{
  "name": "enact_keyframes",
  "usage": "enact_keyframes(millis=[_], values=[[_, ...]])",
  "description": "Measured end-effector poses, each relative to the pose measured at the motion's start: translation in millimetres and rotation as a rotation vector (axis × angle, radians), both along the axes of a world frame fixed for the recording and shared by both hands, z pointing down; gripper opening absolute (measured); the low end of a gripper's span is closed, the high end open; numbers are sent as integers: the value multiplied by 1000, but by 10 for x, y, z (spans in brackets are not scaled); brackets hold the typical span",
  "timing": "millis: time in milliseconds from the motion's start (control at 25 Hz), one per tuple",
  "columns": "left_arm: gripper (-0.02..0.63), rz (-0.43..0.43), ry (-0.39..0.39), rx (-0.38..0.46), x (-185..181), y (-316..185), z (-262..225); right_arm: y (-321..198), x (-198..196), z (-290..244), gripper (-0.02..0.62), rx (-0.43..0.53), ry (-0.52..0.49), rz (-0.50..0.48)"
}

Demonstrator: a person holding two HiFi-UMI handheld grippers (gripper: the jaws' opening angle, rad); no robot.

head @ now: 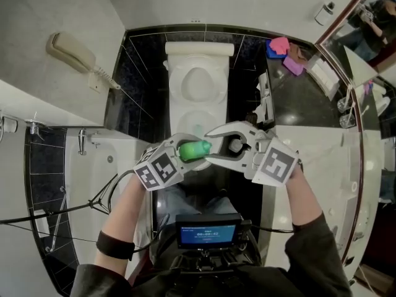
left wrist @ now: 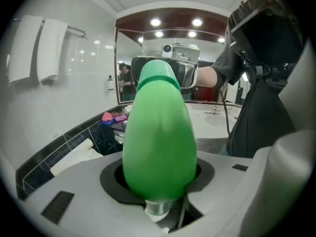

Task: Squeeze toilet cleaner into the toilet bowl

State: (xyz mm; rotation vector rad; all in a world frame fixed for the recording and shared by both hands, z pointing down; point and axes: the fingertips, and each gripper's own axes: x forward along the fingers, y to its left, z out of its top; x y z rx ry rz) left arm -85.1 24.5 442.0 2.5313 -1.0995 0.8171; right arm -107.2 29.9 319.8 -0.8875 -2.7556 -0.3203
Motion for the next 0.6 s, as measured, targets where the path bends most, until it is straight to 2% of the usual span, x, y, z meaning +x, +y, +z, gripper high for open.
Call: enact_keyframes(millis=[160, 280, 360, 480, 600], values=[[177, 34, -32, -33, 27, 37, 46, 88, 10, 43, 189, 136, 26, -64], [178, 32, -30, -33, 40, 41, 51, 145, -6, 84, 188, 178, 31, -86], [178, 26, -25, -32, 49, 37, 56, 158, -17, 106, 162, 181, 41, -88], [178, -14, -63, -15, 17, 6, 98, 129, -24, 167, 152, 80, 117, -39], [178, -98, -191, 31, -85, -55, 205, 65, -32, 318, 150, -88, 262, 72]])
